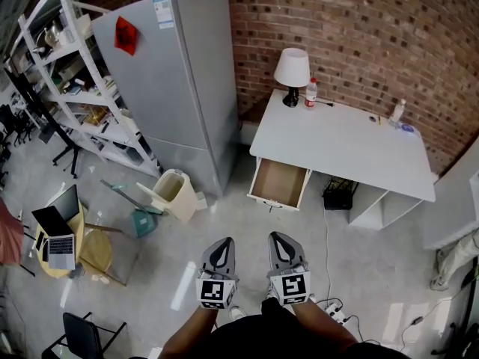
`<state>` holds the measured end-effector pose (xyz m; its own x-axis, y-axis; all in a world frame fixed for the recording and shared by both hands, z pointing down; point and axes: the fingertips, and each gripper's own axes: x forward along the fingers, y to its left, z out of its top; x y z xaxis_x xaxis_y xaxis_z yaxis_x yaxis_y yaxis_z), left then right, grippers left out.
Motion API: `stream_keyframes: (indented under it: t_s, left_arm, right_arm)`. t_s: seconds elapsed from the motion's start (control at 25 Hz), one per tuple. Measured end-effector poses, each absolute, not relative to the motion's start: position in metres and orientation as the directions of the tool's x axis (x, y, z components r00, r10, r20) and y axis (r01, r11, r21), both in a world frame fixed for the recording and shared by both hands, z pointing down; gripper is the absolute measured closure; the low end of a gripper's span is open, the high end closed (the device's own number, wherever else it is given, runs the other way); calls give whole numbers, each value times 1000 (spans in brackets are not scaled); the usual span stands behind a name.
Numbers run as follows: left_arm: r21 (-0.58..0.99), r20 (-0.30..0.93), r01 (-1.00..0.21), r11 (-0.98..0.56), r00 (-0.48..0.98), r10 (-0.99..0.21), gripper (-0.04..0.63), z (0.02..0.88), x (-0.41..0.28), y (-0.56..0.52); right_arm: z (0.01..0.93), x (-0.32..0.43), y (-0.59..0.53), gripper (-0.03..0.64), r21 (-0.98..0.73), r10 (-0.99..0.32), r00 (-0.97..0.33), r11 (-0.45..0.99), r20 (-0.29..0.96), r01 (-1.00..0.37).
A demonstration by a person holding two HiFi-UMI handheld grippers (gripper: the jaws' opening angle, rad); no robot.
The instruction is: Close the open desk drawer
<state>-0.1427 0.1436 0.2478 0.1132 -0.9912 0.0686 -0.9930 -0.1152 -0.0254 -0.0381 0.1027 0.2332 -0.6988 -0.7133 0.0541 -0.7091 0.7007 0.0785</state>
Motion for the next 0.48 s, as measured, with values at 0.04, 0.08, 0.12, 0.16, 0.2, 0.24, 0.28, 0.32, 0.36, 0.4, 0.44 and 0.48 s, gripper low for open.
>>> stream_keyframes:
  t_s: [0.04,0.08,0.12,0.16,0.2,0.24,0.28,0.32,0.36,0.4,0.44,0.48]
  left_arm:
    - [-18,76,-993,-119,117,-990,588,249,-140,137]
    - [-17,82,-993,-120,119,-990,588,251,-138,130]
    - [-23,85,-993,-119,116,-990,588,253,-136,123]
    - [-33,85,-993,-114,111,-990,588,254,-135,115]
    - [-46,83,-993,-107,103,-991,588,255,-133,107]
    - [-56,81,-993,-100,96,-992,588,256,-129,99]
    - [-61,83,-993,-97,92,-992,588,259,-125,92]
    - [-61,88,-994,-96,90,-992,588,262,-122,85]
    - [-60,95,-993,-97,91,-991,588,267,-119,79]
    - [-59,104,-993,-98,92,-990,588,271,-118,71]
    - [-58,112,-993,-102,95,-989,588,275,-118,64]
    - [-54,118,-993,-108,101,-988,588,279,-117,56]
  right_arm:
    - [233,-34,96,589,81,-721,-692,693,48,-716]
    - [234,-31,88,589,83,-724,-688,689,48,-720]
    - [236,-28,80,589,84,-725,-687,689,52,-720]
    - [239,-26,71,589,83,-722,-690,691,52,-718]
    - [241,-24,62,589,78,-717,-695,697,47,-713]
    - [244,-22,54,589,75,-710,-703,703,35,-707]
    - [247,-19,46,589,74,-702,-712,711,20,-699]
    - [251,-17,40,589,75,-693,-721,720,12,-690]
    - [255,-17,34,589,76,-683,-731,729,13,-680]
    - [258,-17,28,589,75,-674,-739,738,20,-671]
    - [262,-18,21,589,73,-667,-744,744,30,-664]
    - [265,-19,14,589,70,-662,-749,749,37,-659]
